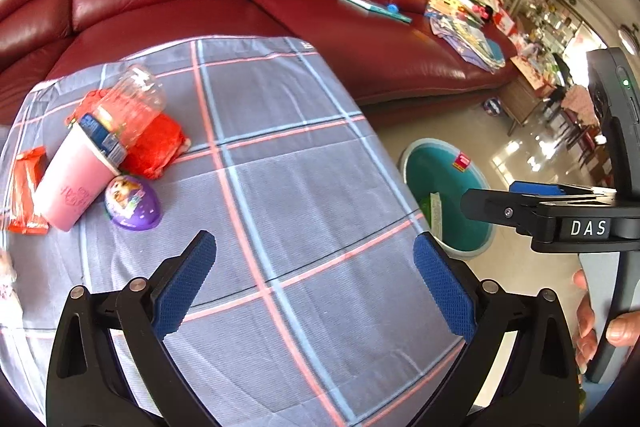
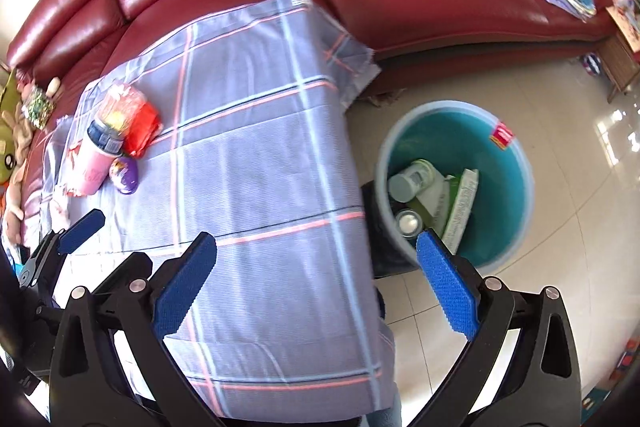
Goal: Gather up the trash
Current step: 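Move both open tools back toward the table, then grasp the white plastic bag with the left tool while the right tool grasps the purple egg toy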
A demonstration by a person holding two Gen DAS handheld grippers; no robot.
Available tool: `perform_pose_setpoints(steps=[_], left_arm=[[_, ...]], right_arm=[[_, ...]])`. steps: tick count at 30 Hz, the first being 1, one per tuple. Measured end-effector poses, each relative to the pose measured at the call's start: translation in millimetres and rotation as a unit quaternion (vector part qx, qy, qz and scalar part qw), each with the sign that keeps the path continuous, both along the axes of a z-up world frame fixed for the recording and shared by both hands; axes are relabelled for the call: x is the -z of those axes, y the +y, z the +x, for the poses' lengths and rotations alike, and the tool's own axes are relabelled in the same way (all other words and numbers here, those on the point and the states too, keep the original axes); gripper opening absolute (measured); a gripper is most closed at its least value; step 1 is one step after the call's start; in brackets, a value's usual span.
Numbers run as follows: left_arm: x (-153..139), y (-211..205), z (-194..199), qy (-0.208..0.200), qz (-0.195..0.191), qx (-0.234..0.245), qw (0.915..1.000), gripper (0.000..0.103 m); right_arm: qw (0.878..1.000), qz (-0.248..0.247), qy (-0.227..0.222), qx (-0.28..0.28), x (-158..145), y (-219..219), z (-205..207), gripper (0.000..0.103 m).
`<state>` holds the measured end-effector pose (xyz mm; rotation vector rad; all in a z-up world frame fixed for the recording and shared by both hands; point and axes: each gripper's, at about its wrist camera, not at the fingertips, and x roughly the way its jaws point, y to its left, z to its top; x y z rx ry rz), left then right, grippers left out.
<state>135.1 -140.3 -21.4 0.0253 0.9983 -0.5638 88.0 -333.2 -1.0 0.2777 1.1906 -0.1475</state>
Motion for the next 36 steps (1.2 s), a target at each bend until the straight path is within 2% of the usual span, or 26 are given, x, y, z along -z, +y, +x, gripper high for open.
perform_pose_setpoints(steps=[9,15,21,26,33,34,36], left_arm=[[9,118,11,0.007,0.008,-0.101,0.9949,0.099],[21,197,21,0.021,0.019,-0.178,0.9836,0.099],[33,262,29,0.026,0.034,-0.236,0.9707,0.099],[44,295,37,0.034,0.035,-0.266,0.9627,0.099],[58,307,48,0.039,0.038,-0.265,0.9626,0.098],[59,307,49,0.038,0.041,-0.264,0.9629,0.097],[61,306,52,0.039,0.043,-0.259,0.9641,0.087]], right_arm=[[0.997,0.013,0.015,-0.068,12,86,42,0.096],[0.994,0.025,0.031,-0.104,28,137,68,0.096],[0.99,0.028,0.043,-0.129,40,170,87,0.096],[0.988,0.028,0.048,-0.142,46,188,100,0.096],[0.985,0.025,0.047,-0.162,52,207,114,0.096],[0.985,0.025,0.047,-0.163,53,209,116,0.096],[0.985,0.022,0.044,-0.166,55,212,120,0.096]])
